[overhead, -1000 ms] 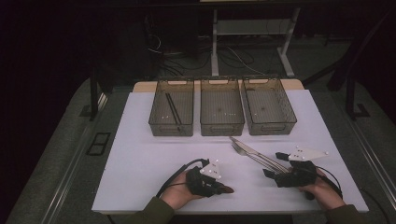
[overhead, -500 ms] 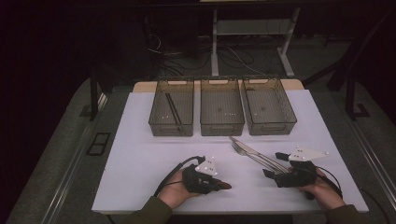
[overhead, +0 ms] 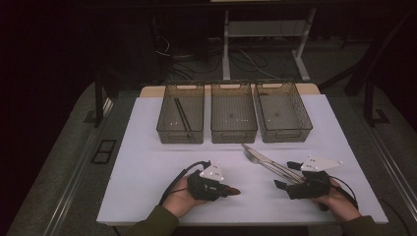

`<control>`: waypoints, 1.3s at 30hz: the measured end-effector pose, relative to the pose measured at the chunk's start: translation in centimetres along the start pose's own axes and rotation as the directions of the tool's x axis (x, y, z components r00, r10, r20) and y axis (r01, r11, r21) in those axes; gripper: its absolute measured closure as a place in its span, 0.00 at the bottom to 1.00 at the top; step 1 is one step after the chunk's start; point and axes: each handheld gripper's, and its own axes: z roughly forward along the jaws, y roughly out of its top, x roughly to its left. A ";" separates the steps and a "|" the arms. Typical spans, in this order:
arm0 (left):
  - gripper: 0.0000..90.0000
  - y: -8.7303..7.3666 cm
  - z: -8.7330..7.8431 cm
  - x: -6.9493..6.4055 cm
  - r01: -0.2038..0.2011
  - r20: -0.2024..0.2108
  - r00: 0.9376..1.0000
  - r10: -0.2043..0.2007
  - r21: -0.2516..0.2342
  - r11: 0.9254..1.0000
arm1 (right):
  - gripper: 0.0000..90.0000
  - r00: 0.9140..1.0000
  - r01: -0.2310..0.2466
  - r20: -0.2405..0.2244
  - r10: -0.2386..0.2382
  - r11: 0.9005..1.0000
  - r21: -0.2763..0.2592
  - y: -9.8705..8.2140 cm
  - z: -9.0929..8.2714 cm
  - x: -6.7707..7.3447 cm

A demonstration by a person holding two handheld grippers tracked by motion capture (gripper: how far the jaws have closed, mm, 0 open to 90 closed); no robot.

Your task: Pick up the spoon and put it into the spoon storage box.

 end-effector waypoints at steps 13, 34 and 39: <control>0.89 0.8 -1.4 1.4 0.064 -0.031 0.997 -0.066 -0.074 0.995 | 0.18 1.000 0.002 0.005 -0.002 1.000 0.003 0.0 0.0 -0.1; 0.89 4.6 -3.3 4.4 0.085 -0.089 0.991 -0.100 -0.162 0.983 | 0.18 1.000 -0.005 0.007 0.005 1.000 -0.001 -0.1 -0.1 -0.1; 0.89 5.5 -3.6 5.1 0.100 -0.088 0.989 -0.116 -0.172 0.980 | 0.18 1.000 0.001 0.009 -0.001 1.000 -0.004 -0.1 -0.1 -0.1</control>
